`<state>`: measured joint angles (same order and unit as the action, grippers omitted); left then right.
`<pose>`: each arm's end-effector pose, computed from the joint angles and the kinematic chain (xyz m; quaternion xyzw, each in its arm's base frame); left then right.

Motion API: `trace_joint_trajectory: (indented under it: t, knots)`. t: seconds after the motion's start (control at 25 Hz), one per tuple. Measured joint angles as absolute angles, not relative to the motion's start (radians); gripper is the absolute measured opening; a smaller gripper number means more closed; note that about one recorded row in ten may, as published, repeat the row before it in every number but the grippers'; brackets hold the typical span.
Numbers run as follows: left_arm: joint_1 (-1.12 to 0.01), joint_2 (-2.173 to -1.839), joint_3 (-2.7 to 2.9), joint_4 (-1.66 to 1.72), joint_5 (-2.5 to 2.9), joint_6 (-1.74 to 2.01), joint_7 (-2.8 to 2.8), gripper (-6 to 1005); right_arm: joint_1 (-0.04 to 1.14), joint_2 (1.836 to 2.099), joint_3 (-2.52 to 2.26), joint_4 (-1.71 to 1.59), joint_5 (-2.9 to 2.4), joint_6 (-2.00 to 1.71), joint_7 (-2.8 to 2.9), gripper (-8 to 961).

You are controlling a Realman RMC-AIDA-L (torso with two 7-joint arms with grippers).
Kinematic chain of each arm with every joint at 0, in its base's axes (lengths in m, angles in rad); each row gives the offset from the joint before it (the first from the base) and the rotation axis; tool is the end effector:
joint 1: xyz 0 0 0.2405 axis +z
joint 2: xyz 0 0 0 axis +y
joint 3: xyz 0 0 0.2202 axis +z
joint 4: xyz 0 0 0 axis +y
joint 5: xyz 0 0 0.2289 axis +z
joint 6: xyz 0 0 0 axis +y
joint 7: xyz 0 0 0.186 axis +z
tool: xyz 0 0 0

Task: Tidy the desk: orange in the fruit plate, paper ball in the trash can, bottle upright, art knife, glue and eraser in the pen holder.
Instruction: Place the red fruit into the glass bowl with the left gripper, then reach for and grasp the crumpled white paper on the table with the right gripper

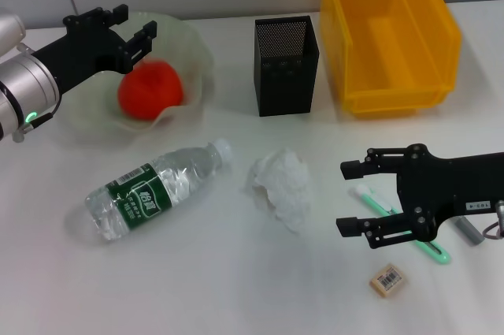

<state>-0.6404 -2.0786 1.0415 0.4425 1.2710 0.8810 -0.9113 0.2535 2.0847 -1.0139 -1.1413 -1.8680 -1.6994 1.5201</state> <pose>-0.2143 0.4473 -0.0312 -0.8733 -0.1608 -0.2376 0.3938 0.2107 0.2946 0.0112 -0.9684 0.1382 0.1882 0.0874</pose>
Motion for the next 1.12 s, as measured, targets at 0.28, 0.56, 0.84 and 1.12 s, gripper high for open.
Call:
trace_joint_trajectory:
  t: [0.28, 0.56, 0.84, 1.12]
  knots:
    - [-0.638, -2.078, 1.042, 0.444, 1.271, 0.885, -0.918, 568, 0.25, 2.084, -1.014, -1.141, -1.867, -1.699, 1.518, 826]
    - [-0.58, -2.065, 1.062, 0.536, 1.318, 1.088, -1.027, 792, 0.242, 2.081, -0.975, -1.141, -1.874, -1.69, 1.506, 826]
    - [-0.482, -2.061, 1.173, 0.783, 1.426, 1.274, -1.212, 843, 0.233, 2.078, -0.963, -1.144, -1.907, -1.674, 1.496, 826]
    - [-0.43, -2.046, 1.17, 0.869, 1.529, 1.555, -1.307, 841, 0.262, 2.078, -0.939, -1.199, -1.976, -1.671, 1.593, 826]
